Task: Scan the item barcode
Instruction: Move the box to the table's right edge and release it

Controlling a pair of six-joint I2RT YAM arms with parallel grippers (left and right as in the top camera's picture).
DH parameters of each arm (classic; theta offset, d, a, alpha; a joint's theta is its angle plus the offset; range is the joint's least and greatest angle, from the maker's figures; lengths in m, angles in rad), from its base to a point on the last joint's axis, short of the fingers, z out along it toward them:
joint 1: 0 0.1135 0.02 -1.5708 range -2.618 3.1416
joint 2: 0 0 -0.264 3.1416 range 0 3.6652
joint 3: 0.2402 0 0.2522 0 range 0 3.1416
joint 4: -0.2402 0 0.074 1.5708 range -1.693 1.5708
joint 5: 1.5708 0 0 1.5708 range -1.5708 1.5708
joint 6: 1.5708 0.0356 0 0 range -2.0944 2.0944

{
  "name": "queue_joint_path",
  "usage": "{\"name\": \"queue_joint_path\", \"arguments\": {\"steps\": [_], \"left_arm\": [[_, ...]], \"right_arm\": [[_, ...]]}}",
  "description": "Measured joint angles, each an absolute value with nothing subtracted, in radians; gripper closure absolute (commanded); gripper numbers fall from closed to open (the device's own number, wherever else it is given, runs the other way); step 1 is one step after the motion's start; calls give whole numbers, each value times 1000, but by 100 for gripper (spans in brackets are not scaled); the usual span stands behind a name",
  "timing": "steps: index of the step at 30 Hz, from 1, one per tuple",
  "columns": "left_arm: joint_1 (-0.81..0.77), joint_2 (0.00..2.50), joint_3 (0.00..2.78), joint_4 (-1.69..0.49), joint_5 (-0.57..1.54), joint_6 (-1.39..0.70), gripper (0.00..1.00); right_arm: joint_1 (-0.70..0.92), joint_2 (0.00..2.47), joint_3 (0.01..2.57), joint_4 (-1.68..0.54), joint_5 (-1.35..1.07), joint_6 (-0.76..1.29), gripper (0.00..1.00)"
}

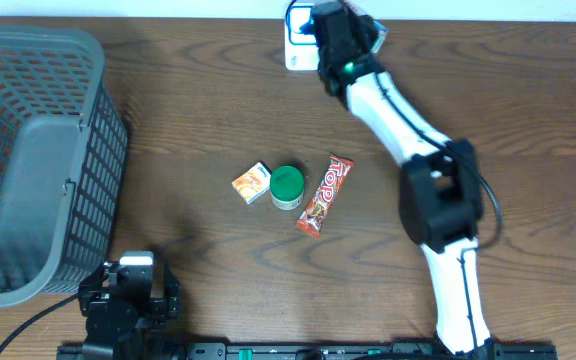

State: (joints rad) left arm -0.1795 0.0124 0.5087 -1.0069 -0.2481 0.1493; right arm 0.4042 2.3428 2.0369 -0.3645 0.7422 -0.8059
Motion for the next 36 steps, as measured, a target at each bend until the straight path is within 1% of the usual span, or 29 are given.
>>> {"name": "queue_joint_path", "arguments": {"steps": [1, 2, 4, 5, 7, 10, 11, 14, 17, 18, 19, 20, 22, 23, 24, 25, 27, 28, 31, 35, 36], "left_arm": [[-179, 12, 509, -1008, -247, 149, 5], [-179, 12, 509, -1007, -248, 149, 5], [-179, 12, 509, -1007, -247, 149, 5], [-179, 12, 509, -1008, -245, 149, 5], [-179, 13, 509, -1008, -245, 149, 5], [-179, 13, 509, -1007, -245, 149, 5], [-179, 13, 509, -1008, -245, 149, 5], [-179, 13, 509, -1007, -245, 149, 5], [-179, 13, 509, -1008, -245, 149, 5], [-179, 13, 509, -1008, -245, 149, 5], [-179, 13, 509, -1008, -245, 149, 5], [-179, 13, 509, -1008, -245, 149, 5], [-179, 13, 509, -1008, -245, 149, 5], [-179, 13, 509, -1008, -245, 149, 5], [-179, 13, 509, -1008, -245, 149, 5], [-179, 13, 509, -1008, -245, 149, 5], [-179, 13, 509, -1007, -245, 149, 5], [-179, 13, 509, -1007, -245, 149, 5], [-179, 13, 509, -1007, -245, 149, 5], [-179, 13, 509, -1008, -245, 149, 5], [-179, 13, 509, -1007, -245, 149, 5]], "right_arm": [[395, 2299, 2042, -456, 730, -744, 77], [379, 2235, 2044, -581, 718, -649, 78], [340, 2162, 2057, -724, 692, -535, 81], [282, 2104, 2062, -847, 669, -420, 82], [150, 2063, 2075, -1089, 628, -244, 82], [32, 2069, 2064, -1222, 589, -142, 79], [-30, 2070, 2043, -1257, 557, -109, 78], [-147, 2071, 1996, -1256, 475, -68, 75], [-283, 2071, 1904, -1199, 421, -46, 72], [-321, 2072, 1871, -1174, 414, -43, 68], [-373, 2071, 1821, -1131, 400, -38, 64], [-428, 2072, 1764, -1082, 385, -34, 62], [-515, 2072, 1674, -992, 361, -31, 62], [-585, 2074, 1612, -934, 327, -29, 62], [-606, 2074, 1595, -916, 310, -29, 56], [-662, 2075, 1561, -884, 265, -29, 36], [-734, 2075, 1536, -846, 180, -26, 7], [-754, 2075, 1536, -842, 145, -28, 1], [-796, 2075, 1569, -881, 12, -52, 1], [-776, 2056, 1803, -980, -169, -65, 1], [-772, 2049, 1819, -984, -194, -65, 1]]}}
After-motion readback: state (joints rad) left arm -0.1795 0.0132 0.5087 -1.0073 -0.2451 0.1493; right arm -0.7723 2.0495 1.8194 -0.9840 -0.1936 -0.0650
